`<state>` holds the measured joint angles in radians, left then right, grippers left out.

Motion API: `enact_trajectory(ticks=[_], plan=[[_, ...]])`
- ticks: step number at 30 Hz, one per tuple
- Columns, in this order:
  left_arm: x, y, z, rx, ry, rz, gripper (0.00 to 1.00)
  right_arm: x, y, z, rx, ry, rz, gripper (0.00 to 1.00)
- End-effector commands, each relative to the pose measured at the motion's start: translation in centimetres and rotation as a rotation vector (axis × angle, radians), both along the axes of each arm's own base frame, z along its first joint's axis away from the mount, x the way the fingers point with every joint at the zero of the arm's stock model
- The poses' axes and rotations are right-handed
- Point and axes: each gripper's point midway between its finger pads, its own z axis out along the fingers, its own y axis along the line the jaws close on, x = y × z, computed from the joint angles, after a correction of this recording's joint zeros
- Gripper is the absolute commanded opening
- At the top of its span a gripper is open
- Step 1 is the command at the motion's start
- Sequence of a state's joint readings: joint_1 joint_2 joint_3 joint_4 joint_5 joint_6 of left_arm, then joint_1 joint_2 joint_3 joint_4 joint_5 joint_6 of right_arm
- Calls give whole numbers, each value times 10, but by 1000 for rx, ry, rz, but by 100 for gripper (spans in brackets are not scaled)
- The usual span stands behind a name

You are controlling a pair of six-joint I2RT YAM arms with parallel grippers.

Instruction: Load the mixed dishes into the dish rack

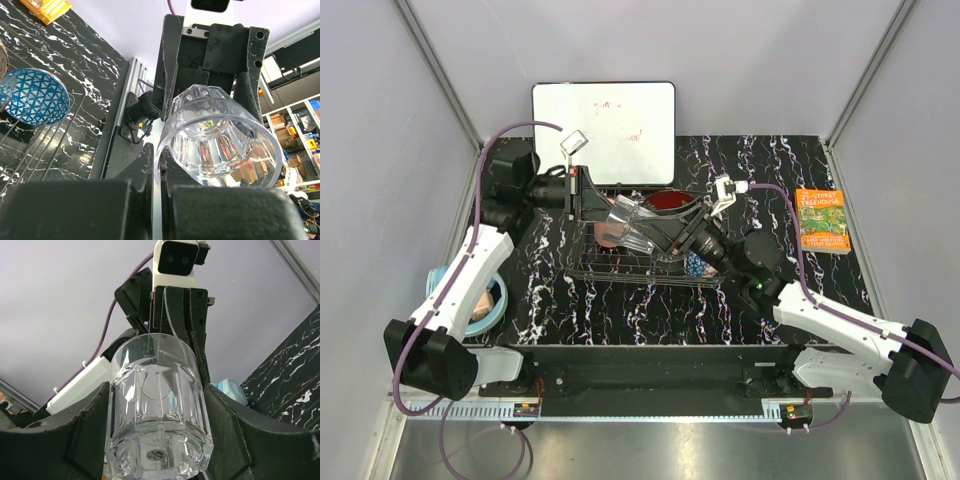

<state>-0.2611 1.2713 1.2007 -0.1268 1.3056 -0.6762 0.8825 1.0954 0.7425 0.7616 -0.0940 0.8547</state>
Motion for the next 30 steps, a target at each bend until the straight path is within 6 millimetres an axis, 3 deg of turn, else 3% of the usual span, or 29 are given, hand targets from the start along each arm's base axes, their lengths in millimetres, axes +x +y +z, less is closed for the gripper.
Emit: enact_trajectory(ticks=[1, 2, 3, 4, 5, 6, 7, 8, 10, 11, 12, 14, 15, 16, 17, 18, 19, 20, 21, 22, 24, 25, 27, 28, 30], plan=[[14, 6, 12, 28, -114, 108, 3, 0, -18, 43, 85, -23, -29, 5], [19, 10, 14, 35, -150, 127, 9, 1, -20, 48, 81, -22, -35, 0], [23, 14, 8, 65, -128, 162, 19, 5, -16, 37, 28, 17, -40, 0], [28, 17, 5, 86, -133, 183, 36, 6, -19, 39, 4, 10, -56, 0], [34, 23, 8, 109, -205, 209, 41, 6, -21, 48, -7, 5, -69, 0], [40, 29, -3, 164, -176, 255, 48, 10, -20, 34, -81, 43, -82, 0], [46, 34, -7, 205, -189, 290, 69, 12, -23, 33, -124, 33, -110, 0], [54, 41, -6, 253, -262, 326, 75, 12, -25, 46, -139, 21, -122, 0], [68, 59, -21, 380, -266, 457, 80, 18, -24, 26, -275, 44, -144, 0], [73, 67, -24, 430, -292, 501, 89, 17, -26, 36, -293, 25, -151, 0], [84, 85, -35, 529, -294, 601, 93, 22, -22, 12, -388, 68, -146, 0], [89, 104, -40, 630, -342, 676, 96, 25, -21, 1, -489, 80, -148, 0], [95, 125, -45, 725, -354, 770, 97, 32, -14, -15, -553, 99, -145, 0], [96, 133, -46, 753, -359, 803, 99, 34, -12, -10, -570, 95, -142, 0], [98, 147, -51, 830, -397, 835, 99, 36, -10, -24, -632, 126, -132, 0], [95, 153, -49, 848, -413, 859, 99, 44, -1, -43, -694, 158, -122, 0], [93, 159, -49, 866, -422, 877, 99, 47, 5, -35, -714, 138, -117, 0], [91, 166, -52, 896, -429, 896, 99, 48, 6, -50, -786, 165, -112, 0], [87, 169, -48, 898, -441, 912, 99, 56, 16, -72, -872, 174, -100, 0], [84, 172, -47, 905, -445, 923, 99, 65, 19, -57, -887, 153, -151, 0], [78, 176, -47, 910, -450, 939, 99, 69, 29, -88, -1039, 169, -137, 0], [76, 176, -46, 908, -455, 943, 99, 76, 32, -74, -1039, 151, -169, 0], [72, 180, -47, 917, -452, 962, 99, 80, 37, -97, -1143, 168, -151, 0], [72, 182, -47, 921, -450, 970, 99, 84, 41, -89, -1142, 157, -164, 0], [70, 186, -47, 933, -448, 982, 99, 86, 45, -104, -1208, 166, -150, 0]])
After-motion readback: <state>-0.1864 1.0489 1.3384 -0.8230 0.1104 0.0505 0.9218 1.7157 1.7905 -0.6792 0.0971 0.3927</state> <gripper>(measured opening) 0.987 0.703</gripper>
